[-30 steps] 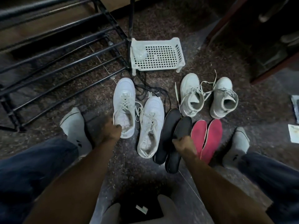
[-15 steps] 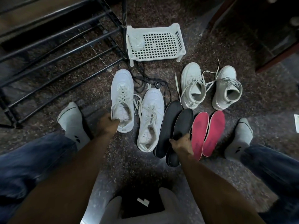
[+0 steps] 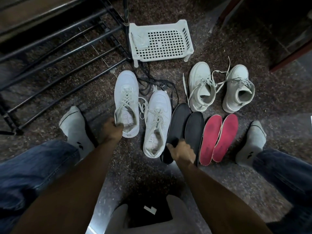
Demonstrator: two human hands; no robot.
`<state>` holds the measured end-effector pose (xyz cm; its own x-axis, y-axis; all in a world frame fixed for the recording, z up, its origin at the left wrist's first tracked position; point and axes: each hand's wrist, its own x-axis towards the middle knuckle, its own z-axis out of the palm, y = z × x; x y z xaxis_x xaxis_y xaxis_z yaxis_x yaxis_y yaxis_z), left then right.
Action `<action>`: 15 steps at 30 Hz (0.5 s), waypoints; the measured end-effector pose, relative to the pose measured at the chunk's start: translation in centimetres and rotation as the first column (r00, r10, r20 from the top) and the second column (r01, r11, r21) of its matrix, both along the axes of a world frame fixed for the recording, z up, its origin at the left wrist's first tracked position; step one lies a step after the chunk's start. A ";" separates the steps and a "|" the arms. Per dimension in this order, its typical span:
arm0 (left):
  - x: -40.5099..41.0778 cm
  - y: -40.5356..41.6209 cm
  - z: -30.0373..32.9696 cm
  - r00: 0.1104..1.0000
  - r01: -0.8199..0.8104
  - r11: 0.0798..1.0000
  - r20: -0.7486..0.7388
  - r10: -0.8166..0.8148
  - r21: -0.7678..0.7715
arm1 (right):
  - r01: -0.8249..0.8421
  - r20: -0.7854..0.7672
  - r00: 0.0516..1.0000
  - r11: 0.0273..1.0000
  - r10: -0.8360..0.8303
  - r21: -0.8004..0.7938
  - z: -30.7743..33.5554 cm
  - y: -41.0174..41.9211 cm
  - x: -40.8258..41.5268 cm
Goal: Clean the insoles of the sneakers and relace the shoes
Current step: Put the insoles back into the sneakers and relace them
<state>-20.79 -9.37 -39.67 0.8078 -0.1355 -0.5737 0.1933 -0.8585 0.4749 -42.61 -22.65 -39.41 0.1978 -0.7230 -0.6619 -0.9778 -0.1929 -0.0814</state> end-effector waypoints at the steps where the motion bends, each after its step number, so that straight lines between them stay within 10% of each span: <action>1: 0.0 0.0 0.0 1.000 0.003 1.000 -0.004 -0.003 -0.001 | 0.045 -0.017 0.999 0.999 -0.045 0.003 -0.2 0.4 0.2; 6: 0.2 0.1 0.2 0.999 0.032 1.000 -0.021 -0.032 0.001 | 0.293 0.041 0.955 0.956 -0.294 0.032 -0.9 0.9 0.6; 15: 0.2 -0.1 -0.4 0.999 0.053 0.997 -0.002 -0.053 0.055 | 0.651 0.402 0.590 0.707 -0.700 0.276 -1.0 -1.8 -1.2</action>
<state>-20.60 -9.44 -40.03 0.8001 -0.1458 -0.5819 0.1474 -0.8925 0.4263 -43.81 -24.45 -40.38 -0.0377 -0.7154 -0.6977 -0.6636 0.5399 -0.5178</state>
